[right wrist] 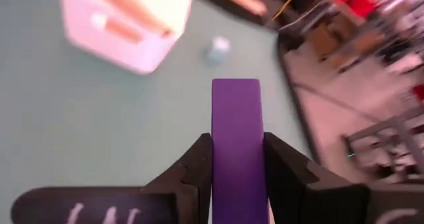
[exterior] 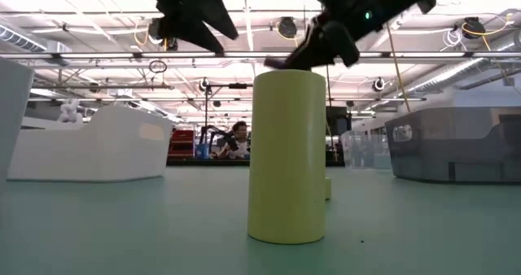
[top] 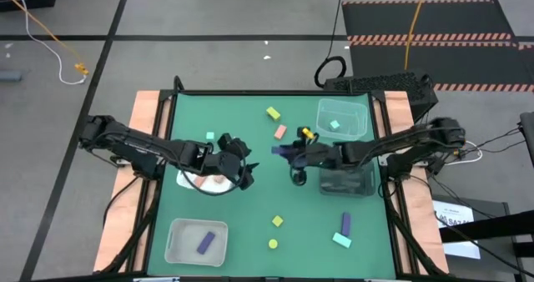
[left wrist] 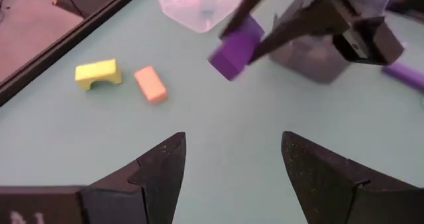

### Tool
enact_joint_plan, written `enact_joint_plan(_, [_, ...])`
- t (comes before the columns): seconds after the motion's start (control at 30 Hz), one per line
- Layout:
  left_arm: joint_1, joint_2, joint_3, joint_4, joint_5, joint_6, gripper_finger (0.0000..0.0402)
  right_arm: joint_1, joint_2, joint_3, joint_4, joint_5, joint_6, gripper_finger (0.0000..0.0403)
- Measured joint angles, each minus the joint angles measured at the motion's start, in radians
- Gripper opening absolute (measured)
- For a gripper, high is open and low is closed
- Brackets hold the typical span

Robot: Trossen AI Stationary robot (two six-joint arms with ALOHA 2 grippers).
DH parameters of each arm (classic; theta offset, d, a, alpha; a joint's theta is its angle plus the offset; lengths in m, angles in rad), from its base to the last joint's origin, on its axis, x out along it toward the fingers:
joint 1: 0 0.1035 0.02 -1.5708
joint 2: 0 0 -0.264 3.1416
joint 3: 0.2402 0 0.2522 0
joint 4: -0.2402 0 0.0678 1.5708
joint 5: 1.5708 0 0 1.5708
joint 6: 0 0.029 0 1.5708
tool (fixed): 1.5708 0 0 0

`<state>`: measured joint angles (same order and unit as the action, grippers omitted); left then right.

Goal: Sort & place blocks by color
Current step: Put the top violet block into the gray bin

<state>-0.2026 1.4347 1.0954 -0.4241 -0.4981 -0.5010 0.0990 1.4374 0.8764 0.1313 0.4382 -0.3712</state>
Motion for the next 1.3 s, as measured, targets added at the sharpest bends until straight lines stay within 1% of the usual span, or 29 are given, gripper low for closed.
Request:
enact_joint_plan(0.07, [0.015,0.005,-0.003,0.048,0.001,0.01,0.025,0.0,-0.031,0.0,0.02,0.011,-0.037,0.0084])
enact_joint_plan(0.17, [0.036,0.018,0.001,0.207,-0.002,0.044,0.025,0.001,-0.06,0.0,0.041,0.011,-0.117,0.0084])
enact_joint_plan(0.23, [0.042,0.021,-0.002,0.267,-0.002,0.058,0.025,0.001,-0.068,0.0,0.054,0.021,-0.183,0.0084])
enact_joint_plan(0.37, [0.058,0.025,-0.001,0.369,-0.002,0.052,0.025,0.001,-0.07,0.0,0.086,0.105,-0.303,0.0084])
enact_joint_plan(0.47, [0.066,0.028,-0.002,0.404,-0.001,0.046,0.025,0.0,-0.07,0.0,0.11,0.144,-0.368,0.0084])
enact_joint_plan(0.57, [0.079,0.03,-0.001,0.432,-0.002,0.035,0.025,0.001,-0.07,0.0,0.148,0.139,-0.405,0.0084])
enact_joint_plan(0.83, [0.129,0.034,-0.002,0.437,0.0,0.021,0.025,0.036,-0.07,0.001,0.248,0.138,-0.53,0.0084])
enact_joint_plan(1.03, [0.143,0.033,-0.002,0.462,0.039,0.029,0.0246,0.048,-0.07,0.001,0.277,0.137,-0.562,0.0084])
enact_joint_plan(1.1, [0.143,0.033,-0.002,0.462,0.058,0.032,0.0232,0.05,-0.07,0.001,0.281,0.134,-0.561,0.0084])
enact_joint_plan(1.17, [0.143,0.033,-0.002,0.464,0.069,0.032,0.0207,0.05,-0.07,0.001,0.282,0.133,-0.561,0.0084])
enact_joint_plan(1.23, [0.143,0.033,-0.002,0.472,0.087,0.033,0.017,0.05,-0.07,0.001,0.282,0.133,-0.56,0.0084])
enact_joint_plan(1.3, [0.143,0.033,-0.002,0.485,0.109,0.043,0.0124,0.05,-0.07,0.001,0.284,0.133,-0.559,0.0085])
